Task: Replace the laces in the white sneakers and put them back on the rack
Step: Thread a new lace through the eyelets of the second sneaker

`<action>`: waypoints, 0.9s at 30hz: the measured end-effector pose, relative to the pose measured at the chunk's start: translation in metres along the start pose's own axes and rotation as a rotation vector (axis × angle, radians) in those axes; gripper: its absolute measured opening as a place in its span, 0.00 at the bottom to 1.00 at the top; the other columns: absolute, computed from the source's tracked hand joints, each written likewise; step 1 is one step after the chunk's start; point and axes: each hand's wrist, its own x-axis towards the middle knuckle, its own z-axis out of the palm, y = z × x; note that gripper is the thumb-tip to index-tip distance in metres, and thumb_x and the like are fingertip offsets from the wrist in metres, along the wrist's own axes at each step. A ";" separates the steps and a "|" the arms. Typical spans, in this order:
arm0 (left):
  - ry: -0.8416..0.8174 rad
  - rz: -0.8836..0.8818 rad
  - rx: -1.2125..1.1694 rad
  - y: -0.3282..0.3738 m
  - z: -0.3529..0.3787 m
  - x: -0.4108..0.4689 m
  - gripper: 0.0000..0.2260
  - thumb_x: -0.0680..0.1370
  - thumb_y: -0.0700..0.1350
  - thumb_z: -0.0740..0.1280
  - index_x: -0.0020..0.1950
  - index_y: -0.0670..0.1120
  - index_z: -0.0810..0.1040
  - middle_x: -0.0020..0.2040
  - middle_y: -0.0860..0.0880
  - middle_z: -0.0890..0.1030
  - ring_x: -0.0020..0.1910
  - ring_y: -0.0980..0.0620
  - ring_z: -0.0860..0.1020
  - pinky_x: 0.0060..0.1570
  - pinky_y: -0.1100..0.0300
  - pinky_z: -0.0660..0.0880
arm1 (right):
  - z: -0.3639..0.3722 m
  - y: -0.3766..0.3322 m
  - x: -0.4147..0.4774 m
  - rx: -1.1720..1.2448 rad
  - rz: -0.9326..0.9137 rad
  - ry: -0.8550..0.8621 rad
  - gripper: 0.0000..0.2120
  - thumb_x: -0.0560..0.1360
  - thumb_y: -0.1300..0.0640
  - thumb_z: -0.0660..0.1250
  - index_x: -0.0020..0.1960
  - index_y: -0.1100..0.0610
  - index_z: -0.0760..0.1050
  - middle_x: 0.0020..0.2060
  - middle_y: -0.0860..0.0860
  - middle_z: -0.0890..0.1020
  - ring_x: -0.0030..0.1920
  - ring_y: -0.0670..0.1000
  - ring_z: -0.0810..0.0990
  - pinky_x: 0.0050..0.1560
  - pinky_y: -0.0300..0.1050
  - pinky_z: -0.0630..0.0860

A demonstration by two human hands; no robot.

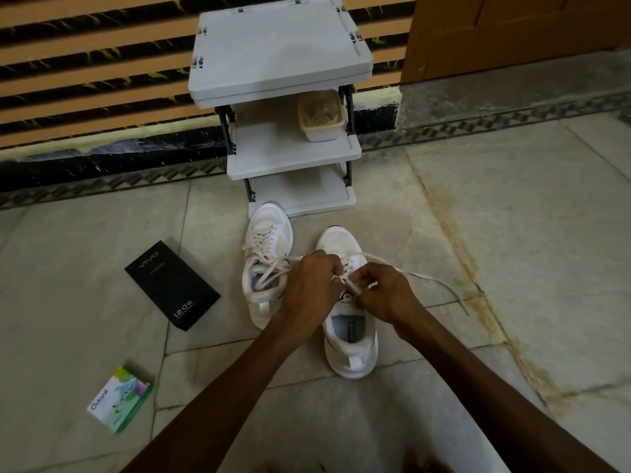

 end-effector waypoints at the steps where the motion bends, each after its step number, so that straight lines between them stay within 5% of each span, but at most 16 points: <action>1: 0.007 -0.003 -0.001 0.000 0.001 0.000 0.06 0.72 0.41 0.72 0.49 0.46 0.83 0.48 0.49 0.81 0.46 0.51 0.78 0.46 0.60 0.71 | 0.000 0.000 0.000 0.012 -0.001 0.005 0.15 0.68 0.65 0.73 0.52 0.54 0.79 0.49 0.49 0.80 0.49 0.49 0.78 0.53 0.48 0.79; 6: 0.027 -0.040 -0.023 0.001 0.002 0.001 0.03 0.72 0.41 0.71 0.44 0.48 0.82 0.45 0.50 0.81 0.42 0.52 0.79 0.42 0.61 0.71 | 0.004 -0.003 -0.002 -0.036 -0.079 0.048 0.15 0.70 0.63 0.73 0.54 0.51 0.80 0.49 0.49 0.82 0.49 0.50 0.80 0.50 0.45 0.79; 12: 0.062 -0.090 -0.025 0.001 0.007 0.001 0.02 0.74 0.42 0.70 0.44 0.48 0.82 0.44 0.50 0.82 0.41 0.53 0.79 0.41 0.63 0.72 | 0.009 -0.009 -0.010 -0.412 -0.154 0.110 0.19 0.70 0.57 0.73 0.60 0.54 0.77 0.54 0.52 0.81 0.51 0.50 0.80 0.47 0.38 0.73; 20: 0.058 -0.045 0.237 0.006 0.019 0.004 0.05 0.78 0.42 0.63 0.50 0.44 0.77 0.48 0.46 0.78 0.43 0.47 0.79 0.40 0.54 0.75 | 0.008 -0.005 -0.008 -0.346 -0.170 0.114 0.20 0.67 0.60 0.75 0.58 0.54 0.77 0.54 0.53 0.79 0.49 0.51 0.79 0.46 0.40 0.75; 27: 0.037 -0.077 -0.041 0.000 0.010 0.006 0.08 0.76 0.49 0.70 0.43 0.46 0.82 0.42 0.48 0.81 0.39 0.50 0.79 0.42 0.52 0.77 | 0.013 -0.003 -0.016 -0.337 -0.287 0.174 0.19 0.66 0.62 0.73 0.56 0.52 0.78 0.51 0.50 0.76 0.42 0.45 0.69 0.33 0.28 0.60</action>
